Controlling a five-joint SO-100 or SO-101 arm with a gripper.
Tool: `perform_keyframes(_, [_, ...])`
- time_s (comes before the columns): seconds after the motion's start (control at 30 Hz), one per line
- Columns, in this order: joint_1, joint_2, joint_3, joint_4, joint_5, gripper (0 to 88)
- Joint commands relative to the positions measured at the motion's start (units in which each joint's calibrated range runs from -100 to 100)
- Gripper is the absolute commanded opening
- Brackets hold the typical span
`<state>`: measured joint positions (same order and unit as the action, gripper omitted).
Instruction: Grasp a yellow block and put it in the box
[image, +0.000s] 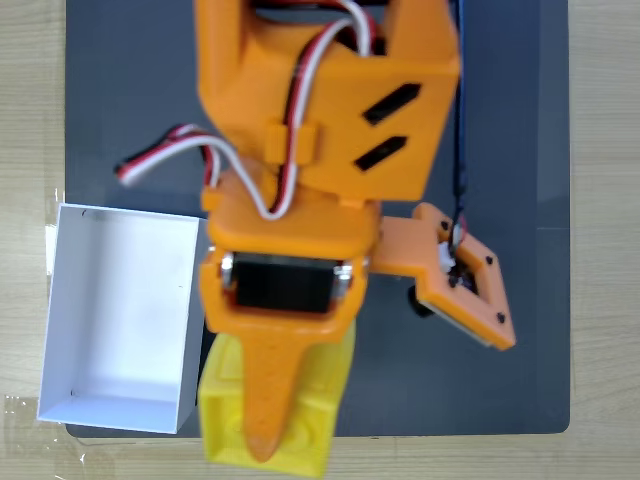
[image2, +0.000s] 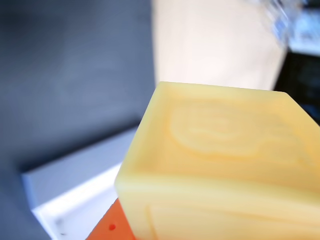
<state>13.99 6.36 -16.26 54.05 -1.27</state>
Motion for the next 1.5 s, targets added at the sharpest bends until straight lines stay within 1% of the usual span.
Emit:
perform_keyframes(0.0, [7.73,-2.97,-3.69,-7.62,0.22,25.3])
perform_keyframes(0.07, [11.09,-2.8,-2.78,-10.15,0.22,25.3])
perform_keyframes(0.2, [15.64,0.08,-2.87,-11.64,0.22,25.3])
perform_keyframes(0.4, [18.67,6.26,-3.41,-11.2,0.32,25.3])
perform_keyframes(0.6, [19.01,11.52,-2.87,-11.72,2.68,25.4])
perform_keyframes(1.0, [18.59,18.64,-2.87,-11.64,3.1,26.2])
perform_keyframes(1.13, [17.83,19.65,-2.69,-10.94,6.04,26.2])
perform_keyframes(1.3, [17.32,19.82,-2.69,-10.94,7.04,26.4])
perform_keyframes(1.33, [17.32,19.74,-2.69,-10.94,7.04,26.8])
perform_keyframes(1.4, [17.24,19.57,-2.69,-10.85,7.04,30.4])
perform_keyframes(1.43, [17.24,19.57,-2.69,-10.76,6.99,36.0])
perform_keyframes(1.47, [17.24,19.48,-2.69,-10.42,6.99,38.9])
